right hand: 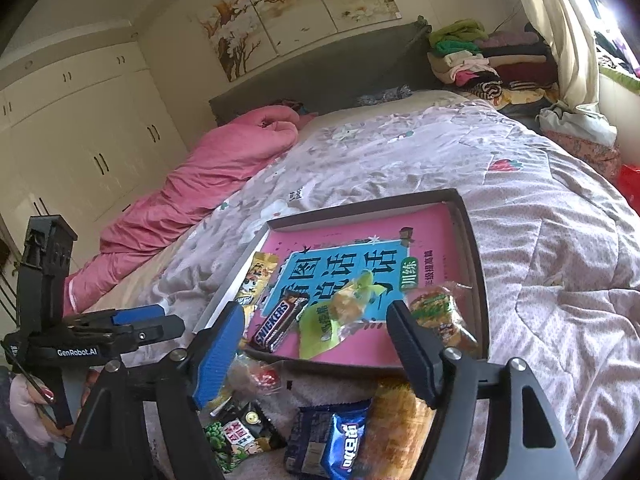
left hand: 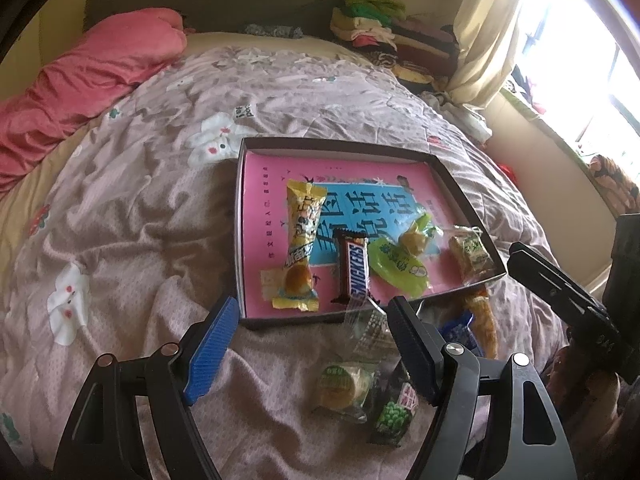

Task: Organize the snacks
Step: 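Withdraw both open tools from the tray back over the snack pile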

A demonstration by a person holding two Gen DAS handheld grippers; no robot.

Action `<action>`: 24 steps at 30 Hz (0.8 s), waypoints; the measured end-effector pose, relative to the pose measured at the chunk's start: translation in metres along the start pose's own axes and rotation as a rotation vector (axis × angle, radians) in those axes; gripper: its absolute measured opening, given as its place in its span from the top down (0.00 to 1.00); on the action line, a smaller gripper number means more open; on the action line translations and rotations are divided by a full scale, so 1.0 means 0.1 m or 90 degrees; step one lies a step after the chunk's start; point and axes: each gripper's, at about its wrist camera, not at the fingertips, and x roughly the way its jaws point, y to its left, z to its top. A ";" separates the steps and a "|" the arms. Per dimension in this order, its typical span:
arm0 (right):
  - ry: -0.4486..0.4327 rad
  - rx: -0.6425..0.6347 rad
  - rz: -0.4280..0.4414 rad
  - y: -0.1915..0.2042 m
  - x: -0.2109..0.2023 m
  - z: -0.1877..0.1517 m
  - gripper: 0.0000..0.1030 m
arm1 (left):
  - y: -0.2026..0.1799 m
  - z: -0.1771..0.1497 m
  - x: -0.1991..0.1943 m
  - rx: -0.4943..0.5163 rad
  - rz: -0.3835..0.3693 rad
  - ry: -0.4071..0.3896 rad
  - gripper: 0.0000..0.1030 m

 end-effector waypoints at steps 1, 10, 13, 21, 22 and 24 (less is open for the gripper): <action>0.001 0.001 0.002 0.01 0.00 -0.01 0.29 | 0.01 -0.01 0.00 0.000 0.000 0.001 0.24; 0.012 0.009 0.020 0.07 0.00 -0.07 0.27 | 0.02 -0.12 0.01 0.009 -0.001 0.019 0.24; 0.020 0.013 0.029 0.10 0.01 -0.10 0.24 | 0.01 -0.18 0.04 0.010 -0.006 0.029 0.24; 0.036 0.004 0.040 0.19 0.03 -0.17 0.24 | -0.03 -0.30 0.10 0.021 -0.006 0.054 0.24; 0.038 0.004 0.042 0.19 0.03 -0.18 0.24 | -0.04 -0.31 0.11 0.022 -0.009 0.057 0.24; 0.040 0.004 0.044 0.21 0.03 -0.19 0.24 | -0.05 -0.33 0.13 0.025 -0.010 0.062 0.24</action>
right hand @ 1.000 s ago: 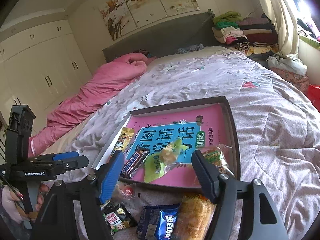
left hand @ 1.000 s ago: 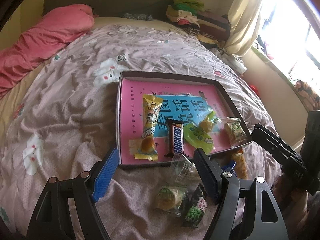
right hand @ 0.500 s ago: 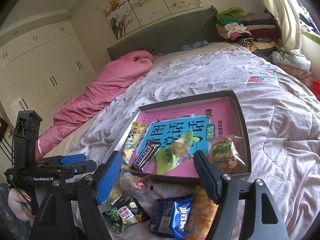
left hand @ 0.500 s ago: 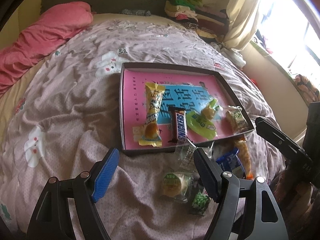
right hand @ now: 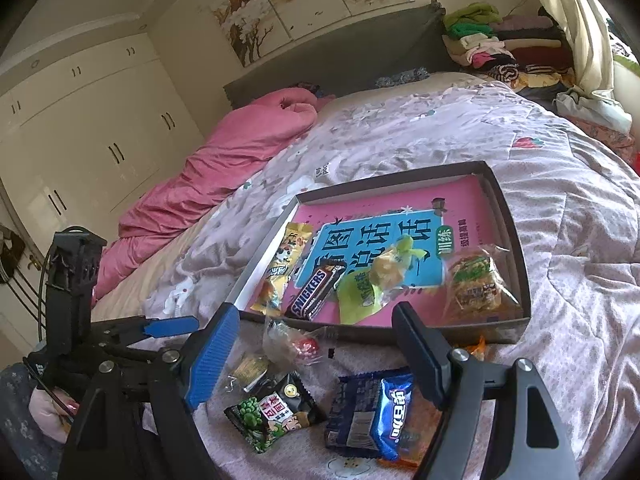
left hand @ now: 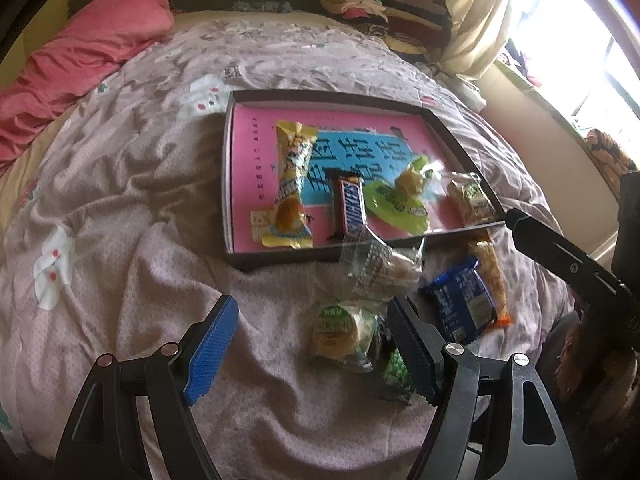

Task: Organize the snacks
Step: 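Withdraw both open tools from the tray back over the snack pile, then grasp the round green-labelled bun with left tool while right grasps the red-candy bag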

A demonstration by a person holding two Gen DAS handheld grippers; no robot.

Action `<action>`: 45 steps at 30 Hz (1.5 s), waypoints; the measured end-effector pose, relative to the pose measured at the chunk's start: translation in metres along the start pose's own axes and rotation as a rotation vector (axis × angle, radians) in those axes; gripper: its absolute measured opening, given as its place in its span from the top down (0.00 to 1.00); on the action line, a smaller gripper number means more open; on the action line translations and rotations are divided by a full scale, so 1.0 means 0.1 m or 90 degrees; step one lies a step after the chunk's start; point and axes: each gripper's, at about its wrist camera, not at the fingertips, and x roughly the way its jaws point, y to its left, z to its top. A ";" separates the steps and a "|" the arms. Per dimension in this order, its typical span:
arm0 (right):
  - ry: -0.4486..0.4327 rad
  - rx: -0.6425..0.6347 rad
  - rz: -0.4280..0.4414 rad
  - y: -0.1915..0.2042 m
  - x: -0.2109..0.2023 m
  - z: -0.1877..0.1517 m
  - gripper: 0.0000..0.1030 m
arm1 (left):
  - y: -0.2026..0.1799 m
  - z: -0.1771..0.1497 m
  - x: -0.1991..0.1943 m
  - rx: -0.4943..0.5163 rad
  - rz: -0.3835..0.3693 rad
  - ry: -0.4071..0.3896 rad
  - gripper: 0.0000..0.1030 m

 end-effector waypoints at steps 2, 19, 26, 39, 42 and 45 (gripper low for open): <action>0.007 -0.001 0.004 0.01 0.01 -0.01 0.24 | -0.03 -0.03 0.03 0.007 -0.004 0.008 0.24; 0.052 -0.026 0.023 0.13 0.15 -0.11 0.22 | -0.05 -0.16 0.26 -0.005 -0.034 0.043 0.24; 0.079 -0.037 0.023 0.16 0.25 -0.17 0.22 | -0.01 -0.16 0.34 -0.007 -0.042 0.047 0.24; 0.140 0.001 0.023 0.06 0.62 -0.22 0.22 | 0.04 -0.15 0.42 0.007 -0.059 0.059 0.26; 0.149 -0.009 0.018 0.08 0.70 -0.21 0.22 | 0.05 -0.14 0.44 0.011 -0.063 0.061 0.26; 0.158 -0.005 0.019 0.07 0.78 -0.20 0.22 | 0.04 -0.13 0.45 0.016 -0.064 0.064 0.27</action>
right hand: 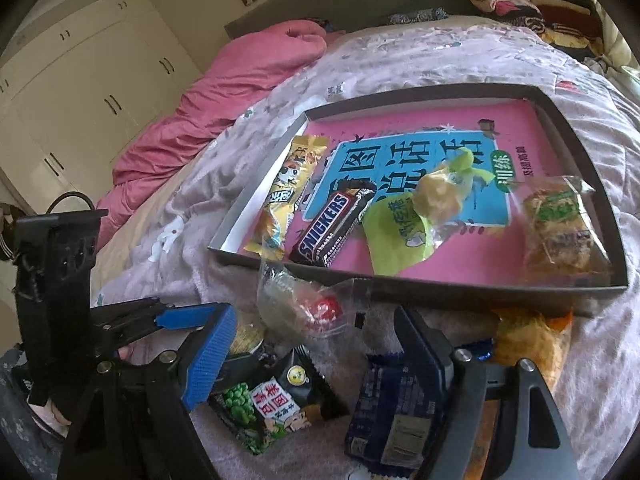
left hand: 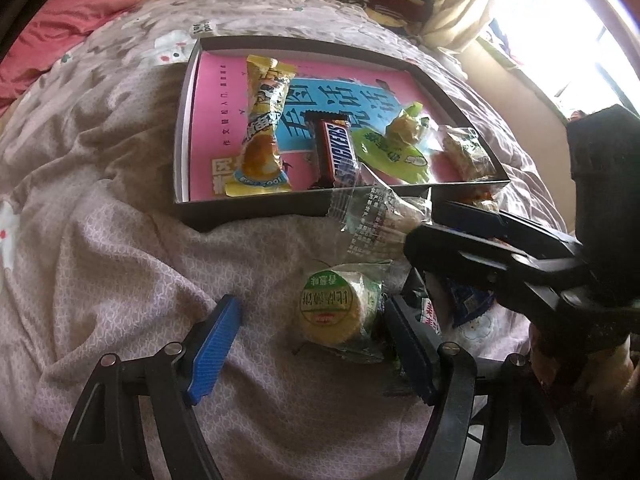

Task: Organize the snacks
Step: 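Grasp the round green-labelled bun with left tool while right grasps the red-candy bag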

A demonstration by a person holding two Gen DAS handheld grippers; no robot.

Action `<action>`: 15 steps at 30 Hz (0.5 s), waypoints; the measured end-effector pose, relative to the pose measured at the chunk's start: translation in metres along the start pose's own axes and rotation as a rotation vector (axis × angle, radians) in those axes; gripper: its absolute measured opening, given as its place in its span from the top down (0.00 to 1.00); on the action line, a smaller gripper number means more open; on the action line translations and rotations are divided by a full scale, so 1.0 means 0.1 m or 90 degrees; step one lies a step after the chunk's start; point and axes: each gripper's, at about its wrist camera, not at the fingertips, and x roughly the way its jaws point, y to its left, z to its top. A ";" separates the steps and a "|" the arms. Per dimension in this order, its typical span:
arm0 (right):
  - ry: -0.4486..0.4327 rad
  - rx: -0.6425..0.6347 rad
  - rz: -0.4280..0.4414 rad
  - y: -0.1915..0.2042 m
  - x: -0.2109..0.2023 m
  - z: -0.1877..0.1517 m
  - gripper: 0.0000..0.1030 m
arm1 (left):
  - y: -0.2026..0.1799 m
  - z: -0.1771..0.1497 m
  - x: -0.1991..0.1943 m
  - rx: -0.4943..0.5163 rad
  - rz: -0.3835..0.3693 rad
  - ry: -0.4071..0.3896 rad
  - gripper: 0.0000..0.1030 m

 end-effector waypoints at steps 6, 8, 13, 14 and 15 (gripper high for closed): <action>0.015 0.017 0.003 -0.03 0.10 0.05 0.20 | -0.03 0.02 0.01 0.011 0.002 0.003 0.31; 0.020 0.009 0.001 0.00 0.12 0.05 0.20 | -0.04 0.03 0.02 0.013 -0.004 0.004 0.35; 0.027 0.008 0.010 0.01 0.16 0.07 0.21 | -0.04 0.04 0.03 0.015 -0.012 0.006 0.41; 0.031 0.003 0.009 0.03 0.17 0.07 0.21 | -0.04 0.04 0.03 0.017 -0.013 0.006 0.41; 0.032 -0.001 0.008 0.04 0.17 0.07 0.24 | -0.04 0.04 0.04 0.018 -0.014 0.008 0.42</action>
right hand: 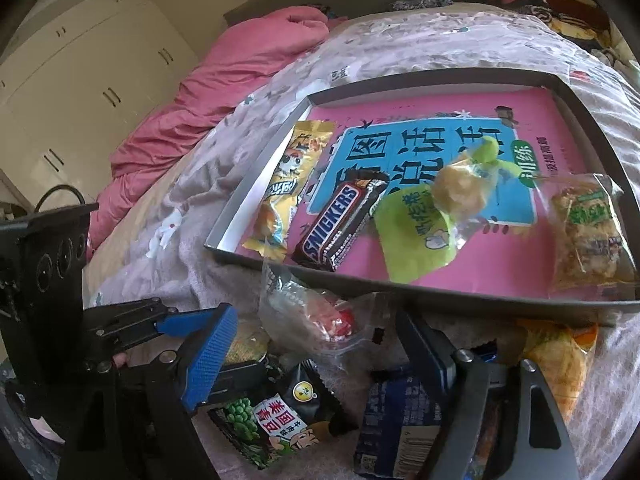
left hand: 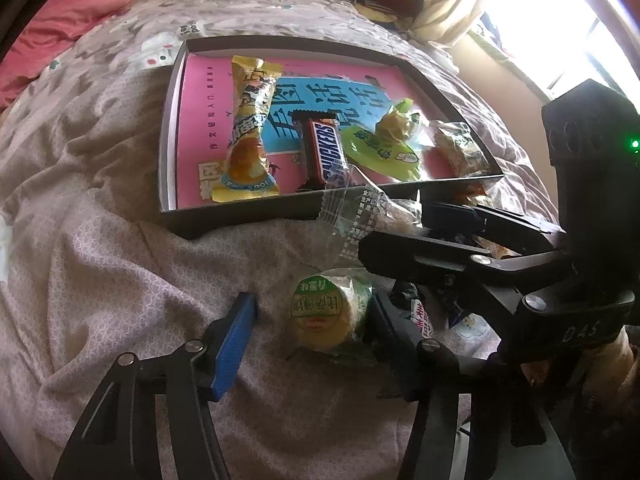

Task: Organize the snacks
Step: 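Grasp the round green-labelled bun with left tool while right grasps the red-candy bag, then lift both held snacks and carry them over the pink tray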

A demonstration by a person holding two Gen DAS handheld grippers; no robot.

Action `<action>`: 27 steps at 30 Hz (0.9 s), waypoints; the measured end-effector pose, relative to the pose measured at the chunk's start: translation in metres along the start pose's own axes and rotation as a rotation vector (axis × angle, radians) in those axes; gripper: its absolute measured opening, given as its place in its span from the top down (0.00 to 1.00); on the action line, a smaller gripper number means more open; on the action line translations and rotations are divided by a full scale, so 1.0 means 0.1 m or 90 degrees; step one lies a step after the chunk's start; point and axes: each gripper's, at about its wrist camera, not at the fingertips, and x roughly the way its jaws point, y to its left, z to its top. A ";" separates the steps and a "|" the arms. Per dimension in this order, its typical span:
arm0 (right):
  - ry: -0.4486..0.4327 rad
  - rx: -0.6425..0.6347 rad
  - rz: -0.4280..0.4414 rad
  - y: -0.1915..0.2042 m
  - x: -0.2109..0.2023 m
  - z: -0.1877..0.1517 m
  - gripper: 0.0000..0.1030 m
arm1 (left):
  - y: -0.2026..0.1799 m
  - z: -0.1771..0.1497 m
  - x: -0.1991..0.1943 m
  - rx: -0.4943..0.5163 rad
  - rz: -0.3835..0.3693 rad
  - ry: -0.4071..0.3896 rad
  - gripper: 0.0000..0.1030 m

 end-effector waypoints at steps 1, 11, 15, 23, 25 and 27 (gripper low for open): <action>0.000 -0.003 0.002 0.01 0.00 0.00 0.26 | 0.00 -0.01 0.00 -0.001 -0.001 0.001 0.43; 0.050 -0.102 -0.009 0.26 0.11 0.03 0.50 | 0.04 -0.01 0.04 -0.006 -0.016 0.015 0.42; 0.058 -0.086 0.010 0.24 0.18 0.04 0.53 | 0.05 -0.02 0.05 -0.010 -0.021 0.017 0.42; 0.034 -0.060 0.060 0.18 0.12 0.00 0.64 | 0.02 -0.03 0.02 -0.004 -0.038 0.018 0.59; 0.012 -0.059 0.069 0.18 0.02 -0.01 0.66 | 0.01 -0.03 0.02 -0.001 -0.039 0.022 0.60; -0.004 -0.053 0.071 0.15 -0.07 -0.01 0.66 | 0.01 -0.03 0.02 -0.001 -0.041 0.023 0.60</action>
